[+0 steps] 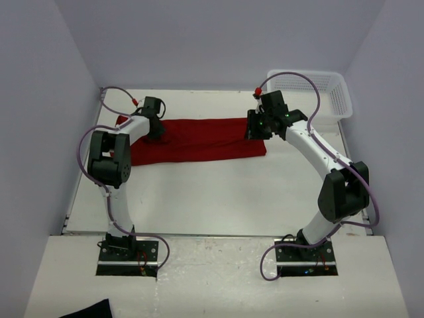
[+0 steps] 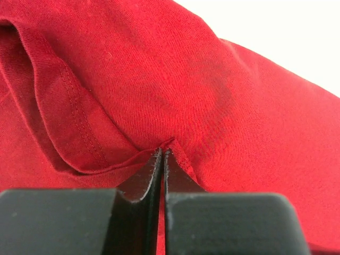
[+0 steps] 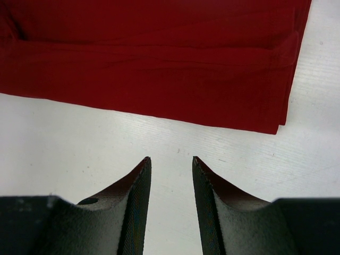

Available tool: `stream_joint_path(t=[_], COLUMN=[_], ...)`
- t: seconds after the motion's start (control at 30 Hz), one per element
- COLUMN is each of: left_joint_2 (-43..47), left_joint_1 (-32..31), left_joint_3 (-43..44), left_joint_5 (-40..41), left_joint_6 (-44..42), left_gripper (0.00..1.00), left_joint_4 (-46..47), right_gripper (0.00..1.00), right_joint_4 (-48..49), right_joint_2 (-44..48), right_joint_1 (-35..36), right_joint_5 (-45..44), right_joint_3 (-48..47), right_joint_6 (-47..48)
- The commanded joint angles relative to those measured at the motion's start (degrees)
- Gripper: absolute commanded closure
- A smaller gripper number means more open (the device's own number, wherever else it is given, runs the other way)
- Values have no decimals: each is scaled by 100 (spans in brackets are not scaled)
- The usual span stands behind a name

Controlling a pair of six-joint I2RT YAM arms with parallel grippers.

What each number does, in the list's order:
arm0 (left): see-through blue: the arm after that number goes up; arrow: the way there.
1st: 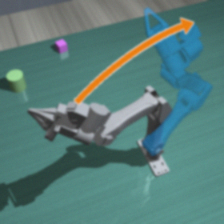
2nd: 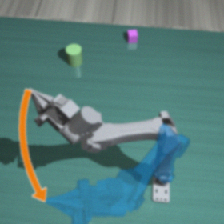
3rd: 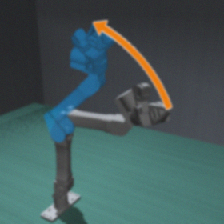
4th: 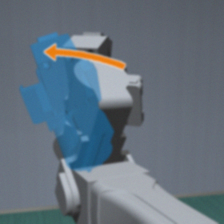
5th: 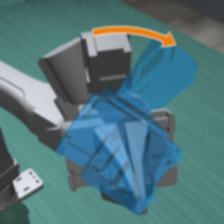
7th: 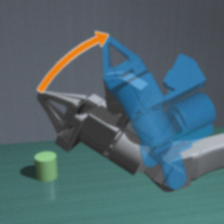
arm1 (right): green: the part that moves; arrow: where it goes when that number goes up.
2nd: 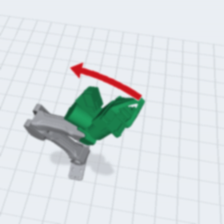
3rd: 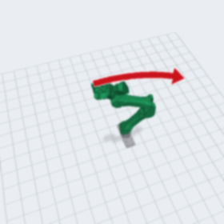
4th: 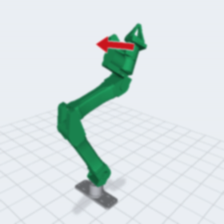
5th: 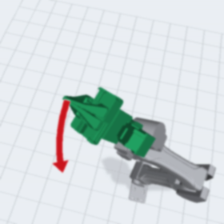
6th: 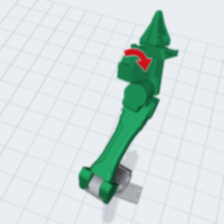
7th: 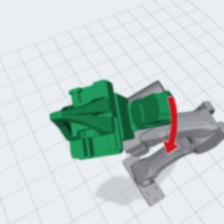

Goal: Fold and stack the t-shirts
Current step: Fold the other side of the tshirt into a rectangle

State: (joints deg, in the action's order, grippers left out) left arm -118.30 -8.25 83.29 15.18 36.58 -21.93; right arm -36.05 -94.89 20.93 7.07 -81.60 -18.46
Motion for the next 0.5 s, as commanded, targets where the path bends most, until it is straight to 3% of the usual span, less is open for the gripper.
stream_joint_path(t=[0.0,0.47], left_joint_2=[79,1028], left_joint_1=[43,34], left_joint_3=[162,-128], left_joint_5=[37,64], left_joint_6=[-72,-10], left_gripper=[100,100], left_joint_4=[154,268], right_gripper=[61,61], right_joint_4=[177,204], right_joint_2=[-29,-126], right_joint_1=[-10,-1], right_joint_5=[119,145], right_joint_3=[39,48], right_joint_6=[-61,-97])
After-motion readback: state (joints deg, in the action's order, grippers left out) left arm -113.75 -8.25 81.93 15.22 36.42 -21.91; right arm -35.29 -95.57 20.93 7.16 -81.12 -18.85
